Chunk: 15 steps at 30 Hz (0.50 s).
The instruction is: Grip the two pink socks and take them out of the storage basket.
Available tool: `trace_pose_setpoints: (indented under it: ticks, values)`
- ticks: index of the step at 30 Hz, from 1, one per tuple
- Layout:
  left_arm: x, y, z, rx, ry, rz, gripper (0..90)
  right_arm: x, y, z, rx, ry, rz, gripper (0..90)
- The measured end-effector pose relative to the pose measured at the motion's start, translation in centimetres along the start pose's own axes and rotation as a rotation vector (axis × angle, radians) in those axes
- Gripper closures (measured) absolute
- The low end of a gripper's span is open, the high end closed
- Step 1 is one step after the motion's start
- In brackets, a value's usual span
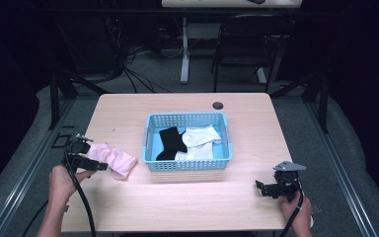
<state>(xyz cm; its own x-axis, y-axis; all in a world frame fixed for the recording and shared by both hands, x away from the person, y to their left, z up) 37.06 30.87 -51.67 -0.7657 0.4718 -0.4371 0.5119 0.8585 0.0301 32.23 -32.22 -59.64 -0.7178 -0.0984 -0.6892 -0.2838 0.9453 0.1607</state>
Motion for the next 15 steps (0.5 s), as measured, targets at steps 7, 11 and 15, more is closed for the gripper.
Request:
trace_pose_setpoints:
  ticks: [7, 11, 15]
  values:
    - [3.0, -0.9, 1.8, -0.024, -0.035, -0.028, 12.5, 0.0, 0.0, 0.0, 0.0, 0.0, 0.0, 0.0]
    - [5.0, -1.1, 3.8, -0.046, -0.019, -0.041, 3.5, 0.0, 0.0, 0.0, 0.0, -0.001, 0.0, 0.0]
    - [6.1, -1.5, 4.4, -0.088, -0.072, -0.033, 0.0, 0.0, 0.0, 0.0, 0.0, 0.0, 0.0, 0.0]
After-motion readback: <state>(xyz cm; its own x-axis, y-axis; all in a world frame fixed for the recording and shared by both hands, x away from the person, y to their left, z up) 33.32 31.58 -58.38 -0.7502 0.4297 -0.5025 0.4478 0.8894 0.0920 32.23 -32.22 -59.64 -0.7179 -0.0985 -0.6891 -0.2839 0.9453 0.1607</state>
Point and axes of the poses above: each handheld gripper's, and its own axes: z roughly forward along the jaws, x roughly out of its underside, y roughly to its left, the point moved 1 cm from there along z, roughly forward along the jaws, and after that the axes turned 13 degrees about z, right-handed, at the moved point
